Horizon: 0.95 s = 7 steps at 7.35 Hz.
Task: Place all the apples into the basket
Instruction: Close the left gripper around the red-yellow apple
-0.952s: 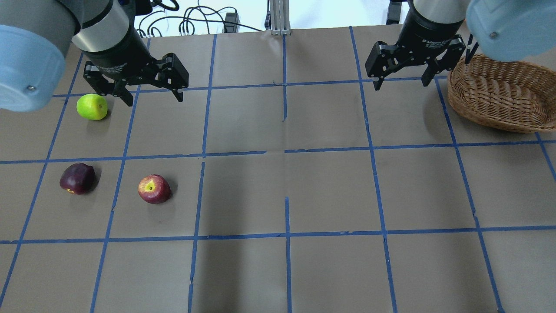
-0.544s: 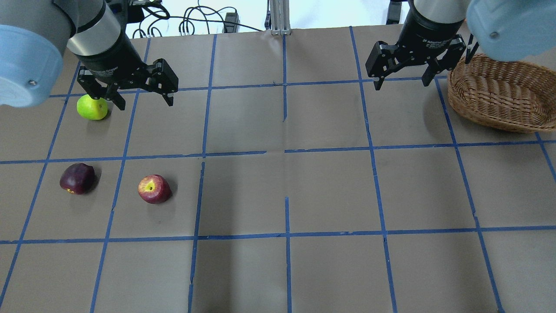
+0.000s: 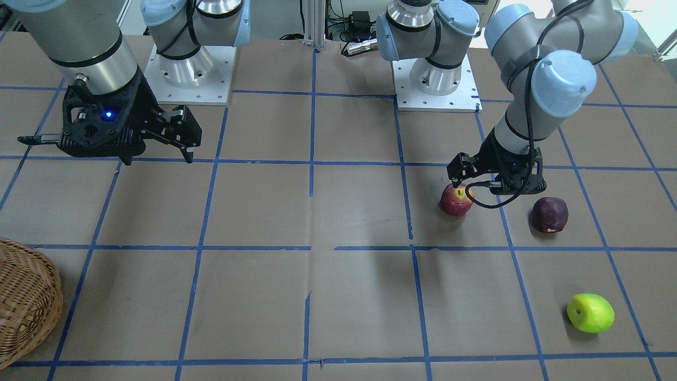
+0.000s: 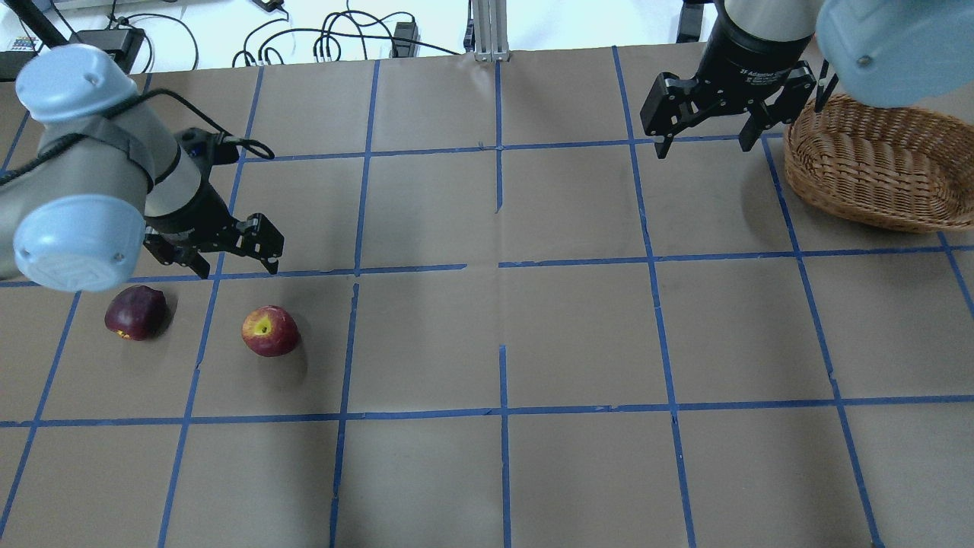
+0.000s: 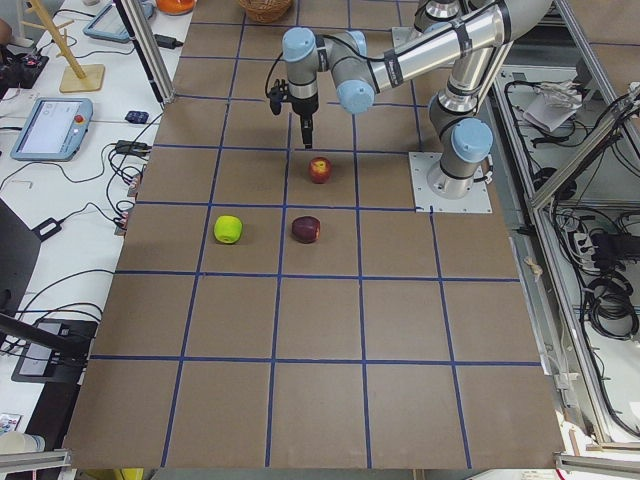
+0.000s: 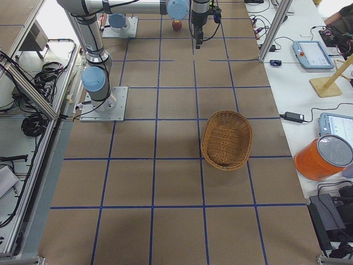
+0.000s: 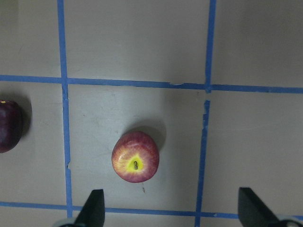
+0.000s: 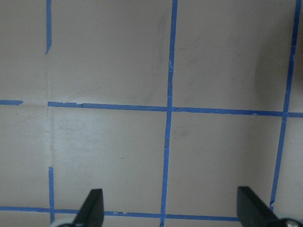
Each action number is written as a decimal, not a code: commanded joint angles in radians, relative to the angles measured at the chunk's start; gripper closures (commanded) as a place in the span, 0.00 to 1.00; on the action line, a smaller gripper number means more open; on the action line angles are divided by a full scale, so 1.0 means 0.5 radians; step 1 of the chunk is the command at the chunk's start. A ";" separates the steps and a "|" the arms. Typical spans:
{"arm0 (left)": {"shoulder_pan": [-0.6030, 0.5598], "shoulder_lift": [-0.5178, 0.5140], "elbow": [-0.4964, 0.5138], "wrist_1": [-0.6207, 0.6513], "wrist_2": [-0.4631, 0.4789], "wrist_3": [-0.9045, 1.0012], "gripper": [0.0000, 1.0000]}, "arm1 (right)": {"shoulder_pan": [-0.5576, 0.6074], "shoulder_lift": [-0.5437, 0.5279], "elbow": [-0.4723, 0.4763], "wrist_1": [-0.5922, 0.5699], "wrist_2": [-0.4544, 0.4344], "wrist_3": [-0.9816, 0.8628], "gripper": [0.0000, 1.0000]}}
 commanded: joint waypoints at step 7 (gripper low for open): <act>-0.024 -0.248 -0.274 0.495 -0.007 -0.001 0.87 | 0.000 -0.003 0.000 -0.003 -0.005 -0.003 0.00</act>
